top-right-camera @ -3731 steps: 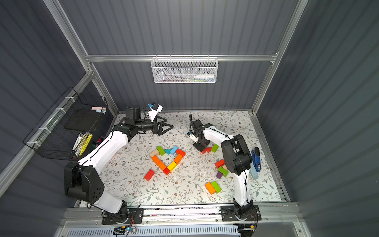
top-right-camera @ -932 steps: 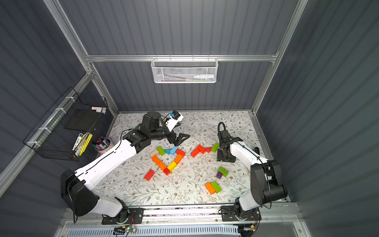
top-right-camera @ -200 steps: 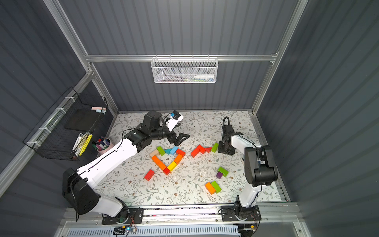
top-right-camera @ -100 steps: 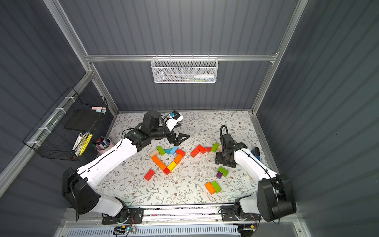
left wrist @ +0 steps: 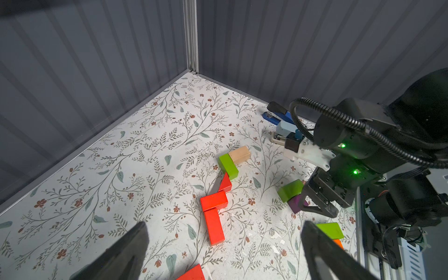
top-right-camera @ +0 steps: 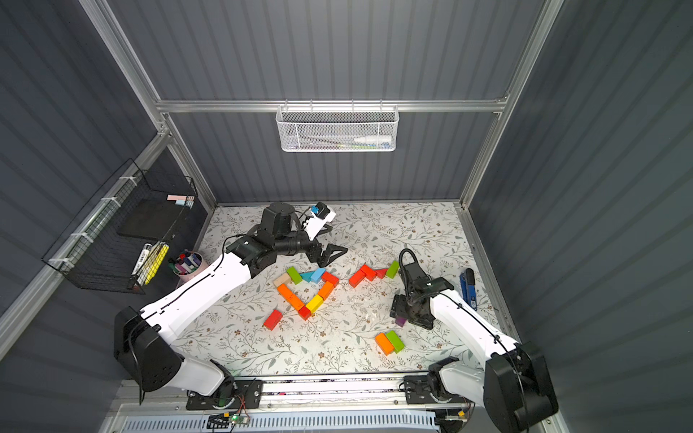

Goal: Assemble a heart with building blocks
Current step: Move the building block to the center of the board.

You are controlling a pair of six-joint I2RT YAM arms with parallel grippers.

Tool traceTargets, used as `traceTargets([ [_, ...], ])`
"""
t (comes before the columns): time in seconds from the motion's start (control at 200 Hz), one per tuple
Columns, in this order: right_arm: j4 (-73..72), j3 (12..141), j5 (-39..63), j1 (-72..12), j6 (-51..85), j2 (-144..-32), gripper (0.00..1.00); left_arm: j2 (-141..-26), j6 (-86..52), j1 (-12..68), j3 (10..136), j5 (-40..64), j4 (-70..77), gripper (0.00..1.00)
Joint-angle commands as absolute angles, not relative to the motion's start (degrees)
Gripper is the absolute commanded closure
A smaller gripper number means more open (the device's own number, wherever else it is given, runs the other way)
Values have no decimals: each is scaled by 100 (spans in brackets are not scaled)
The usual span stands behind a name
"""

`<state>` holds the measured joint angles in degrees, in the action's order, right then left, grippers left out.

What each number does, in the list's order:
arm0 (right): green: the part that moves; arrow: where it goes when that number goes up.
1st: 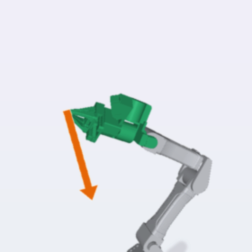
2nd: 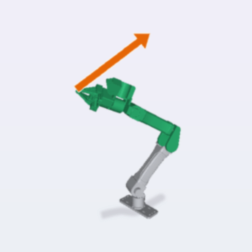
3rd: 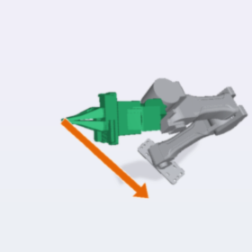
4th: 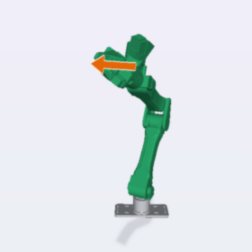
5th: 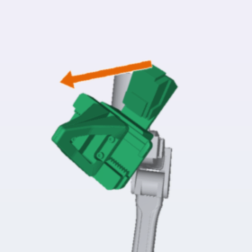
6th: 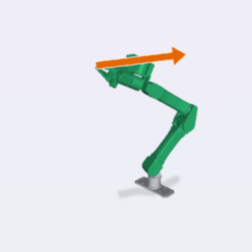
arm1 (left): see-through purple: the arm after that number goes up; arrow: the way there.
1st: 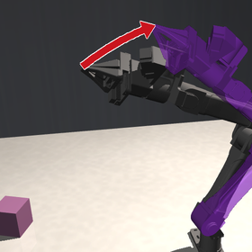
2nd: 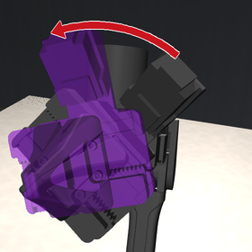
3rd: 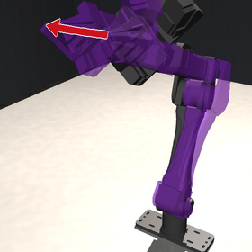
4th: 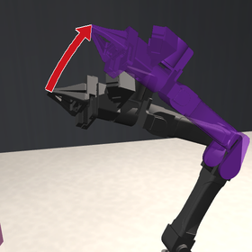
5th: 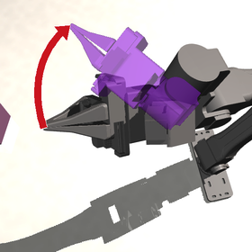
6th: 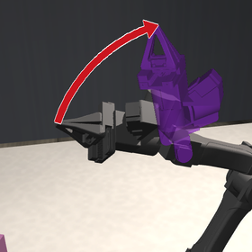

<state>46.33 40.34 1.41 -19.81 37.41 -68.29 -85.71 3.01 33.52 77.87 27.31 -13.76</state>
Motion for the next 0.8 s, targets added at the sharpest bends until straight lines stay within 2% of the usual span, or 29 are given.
traceTargets([
  [0.0,4324,3992,69,-1995,3898,-6914,15,-8565,273,3322,7836,2821,-1406,1],
  [0.285,3782,4050,139,-1985,3605,-7498,16,-8617,276,3322,7831,2804,-1406,1],
  [0.485,3283,4109,749,-2019,3407,-7757,18,-8659,281,3322,7832,2803,-1417,1],
  [0.795,3030,4785,1186,-2572,3332,-8363,22,-8698,282,3322,7847,2797,-1423,1],
])
